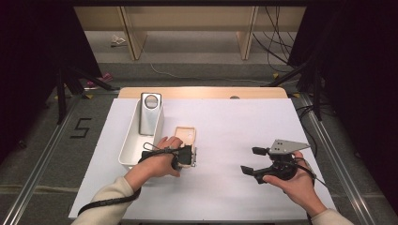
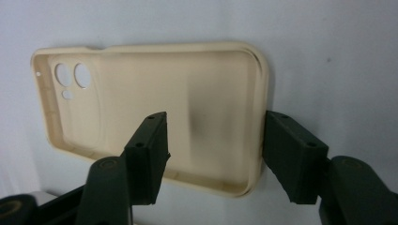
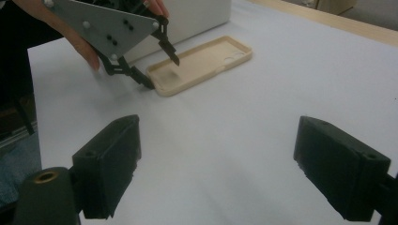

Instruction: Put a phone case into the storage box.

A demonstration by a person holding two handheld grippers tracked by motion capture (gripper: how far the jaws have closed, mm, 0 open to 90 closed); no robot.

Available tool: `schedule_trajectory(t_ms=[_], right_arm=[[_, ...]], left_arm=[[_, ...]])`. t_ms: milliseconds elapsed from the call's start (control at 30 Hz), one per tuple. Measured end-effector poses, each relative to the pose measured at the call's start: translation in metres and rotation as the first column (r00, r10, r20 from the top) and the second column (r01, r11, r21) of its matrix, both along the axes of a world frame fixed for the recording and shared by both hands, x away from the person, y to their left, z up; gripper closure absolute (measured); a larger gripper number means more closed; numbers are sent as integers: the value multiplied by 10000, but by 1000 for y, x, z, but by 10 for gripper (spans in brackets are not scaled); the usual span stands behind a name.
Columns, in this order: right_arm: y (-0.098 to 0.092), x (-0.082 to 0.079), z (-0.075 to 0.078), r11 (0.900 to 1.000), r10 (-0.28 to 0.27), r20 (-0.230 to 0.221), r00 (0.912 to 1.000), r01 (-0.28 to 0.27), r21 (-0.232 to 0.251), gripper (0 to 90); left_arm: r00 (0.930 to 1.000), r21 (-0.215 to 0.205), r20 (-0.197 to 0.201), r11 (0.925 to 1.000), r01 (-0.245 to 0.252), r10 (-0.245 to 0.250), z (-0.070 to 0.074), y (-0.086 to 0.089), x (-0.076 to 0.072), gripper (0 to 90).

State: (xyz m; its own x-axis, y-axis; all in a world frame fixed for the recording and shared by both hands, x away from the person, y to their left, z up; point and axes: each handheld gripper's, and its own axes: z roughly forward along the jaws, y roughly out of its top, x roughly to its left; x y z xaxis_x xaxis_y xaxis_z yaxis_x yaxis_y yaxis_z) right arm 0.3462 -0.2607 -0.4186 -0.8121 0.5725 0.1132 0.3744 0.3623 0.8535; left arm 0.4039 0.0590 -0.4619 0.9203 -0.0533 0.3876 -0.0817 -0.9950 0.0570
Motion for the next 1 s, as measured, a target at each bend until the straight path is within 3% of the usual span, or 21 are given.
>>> schedule_trajectory(t_ms=[533,1000], right_arm=[[0,0,0,10000,7,0,10000,-7,1,161],[0,0,0,10000,13,-7,10000,-13,2,161]], left_arm=[[9976,48,-606,9995,327,-323,1,1,0,587],[9933,158,-1126,9995,268,-249,2,0,0,728]])
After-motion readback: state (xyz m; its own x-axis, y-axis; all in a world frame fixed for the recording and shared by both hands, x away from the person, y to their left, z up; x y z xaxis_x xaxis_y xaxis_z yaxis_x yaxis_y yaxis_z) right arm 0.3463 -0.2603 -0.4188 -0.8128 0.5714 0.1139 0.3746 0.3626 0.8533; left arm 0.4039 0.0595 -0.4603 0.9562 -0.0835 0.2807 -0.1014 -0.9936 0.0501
